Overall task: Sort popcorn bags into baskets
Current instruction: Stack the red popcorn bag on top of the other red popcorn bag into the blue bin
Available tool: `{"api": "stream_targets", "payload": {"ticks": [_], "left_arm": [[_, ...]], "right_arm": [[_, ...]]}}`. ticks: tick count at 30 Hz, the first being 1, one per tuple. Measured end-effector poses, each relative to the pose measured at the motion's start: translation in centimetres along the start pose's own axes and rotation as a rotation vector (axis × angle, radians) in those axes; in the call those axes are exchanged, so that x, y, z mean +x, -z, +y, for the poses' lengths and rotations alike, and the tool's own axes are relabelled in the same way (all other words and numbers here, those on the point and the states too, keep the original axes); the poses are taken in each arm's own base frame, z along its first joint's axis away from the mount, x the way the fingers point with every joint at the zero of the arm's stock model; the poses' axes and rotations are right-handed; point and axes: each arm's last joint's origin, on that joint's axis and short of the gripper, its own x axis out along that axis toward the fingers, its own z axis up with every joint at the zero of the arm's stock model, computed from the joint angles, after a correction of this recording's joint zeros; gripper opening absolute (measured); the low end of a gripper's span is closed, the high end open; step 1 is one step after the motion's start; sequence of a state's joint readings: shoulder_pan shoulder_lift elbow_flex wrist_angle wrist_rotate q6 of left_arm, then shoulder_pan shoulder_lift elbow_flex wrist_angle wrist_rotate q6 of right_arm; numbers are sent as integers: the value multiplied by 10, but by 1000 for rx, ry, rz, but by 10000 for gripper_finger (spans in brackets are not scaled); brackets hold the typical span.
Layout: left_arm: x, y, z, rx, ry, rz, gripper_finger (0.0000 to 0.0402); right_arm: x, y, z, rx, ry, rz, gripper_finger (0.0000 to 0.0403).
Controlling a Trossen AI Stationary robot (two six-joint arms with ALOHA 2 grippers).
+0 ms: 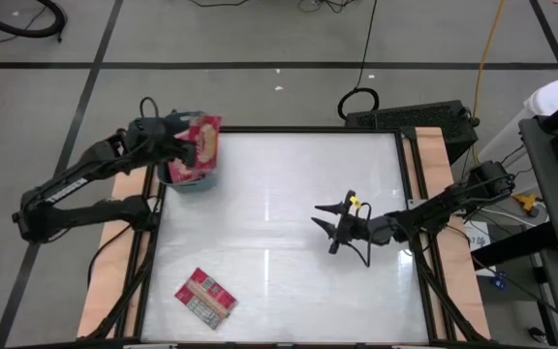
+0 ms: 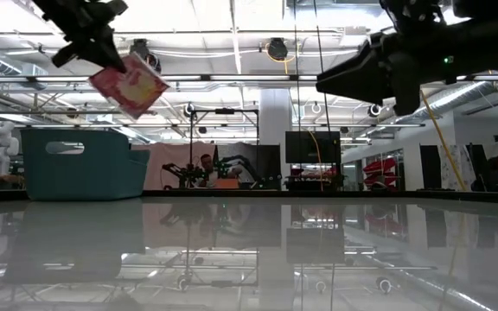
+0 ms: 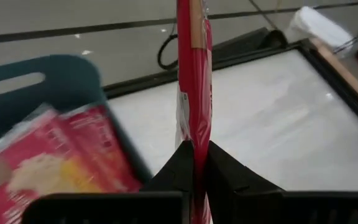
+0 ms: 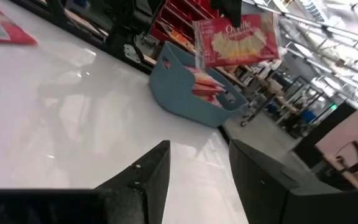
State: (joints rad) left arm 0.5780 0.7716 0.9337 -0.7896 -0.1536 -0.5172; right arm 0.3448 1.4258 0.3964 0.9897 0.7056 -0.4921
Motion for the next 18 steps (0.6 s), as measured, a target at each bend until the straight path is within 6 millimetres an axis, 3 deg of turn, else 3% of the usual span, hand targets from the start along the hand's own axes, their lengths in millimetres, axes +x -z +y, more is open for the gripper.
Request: {"api": "stream_targets", "payload": {"ticks": [8,18], "left_arm": [[-11,12,21,-36,-245,37,21],[-10,19,29,-157,-369,101,21]], "right_arm": [[-5,-3,5,57,-28,-22,160],[-9,-5,9,116,-50,-32,160]]}}
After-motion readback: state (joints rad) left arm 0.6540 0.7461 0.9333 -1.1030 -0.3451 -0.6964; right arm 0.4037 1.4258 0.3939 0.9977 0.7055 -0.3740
